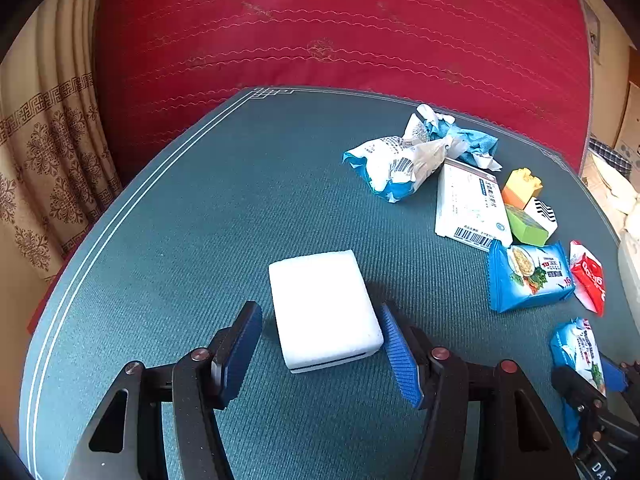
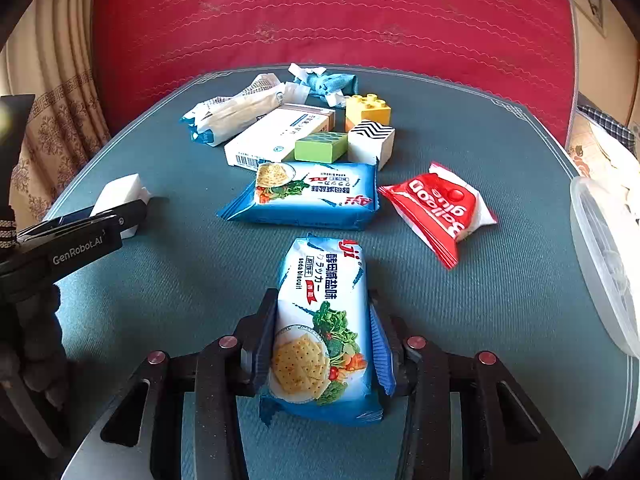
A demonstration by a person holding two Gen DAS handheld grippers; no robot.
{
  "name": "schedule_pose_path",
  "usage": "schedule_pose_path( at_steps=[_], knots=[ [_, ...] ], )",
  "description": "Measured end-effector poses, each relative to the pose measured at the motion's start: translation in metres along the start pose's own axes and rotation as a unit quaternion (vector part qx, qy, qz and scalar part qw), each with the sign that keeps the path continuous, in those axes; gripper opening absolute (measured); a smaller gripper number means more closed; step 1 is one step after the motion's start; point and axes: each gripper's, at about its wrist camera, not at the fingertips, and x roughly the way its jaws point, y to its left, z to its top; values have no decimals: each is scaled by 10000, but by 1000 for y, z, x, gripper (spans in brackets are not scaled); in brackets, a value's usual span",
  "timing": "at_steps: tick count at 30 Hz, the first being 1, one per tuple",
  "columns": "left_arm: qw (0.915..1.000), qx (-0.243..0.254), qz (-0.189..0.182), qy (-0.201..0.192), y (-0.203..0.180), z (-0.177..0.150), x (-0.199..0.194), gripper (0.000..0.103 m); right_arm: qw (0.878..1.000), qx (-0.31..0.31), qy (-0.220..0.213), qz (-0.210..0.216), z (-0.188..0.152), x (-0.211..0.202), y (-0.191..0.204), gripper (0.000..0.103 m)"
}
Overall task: Organize objects
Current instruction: 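Grasp the blue cracker packet with the right gripper and lift it, then drop the cracker packet into the clear bowl while the left gripper grasps the white sponge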
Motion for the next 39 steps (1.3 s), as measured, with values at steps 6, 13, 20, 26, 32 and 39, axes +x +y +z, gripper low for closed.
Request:
schedule_pose_path(
  at_steps=[6,13,20,26,32,39],
  knots=[
    [9997,181,-154,3,-7,-1,-4,62,9997,201,-77,110,-10,-22,-24,42],
    [9992,314,-239,-39,-19,-6,-17,60,9982,500,-325,67,-14,-48,-61,42],
    [9989,400,-192,-128,-29,-6,-30,50,9939,947,-555,-112,-15,-66,-110,42],
    [9996,248,-102,-42,-28,-4,-25,49,9871,1302,-883,-301,-12,-87,-149,42],
    [9998,4,-149,137,-26,-1,-14,69,9788,1542,-1172,-666,-8,-99,-176,42],
    [9997,35,-71,221,-31,1,-7,73,9657,1762,-1362,-1333,-1,-99,-215,42]
  ],
)
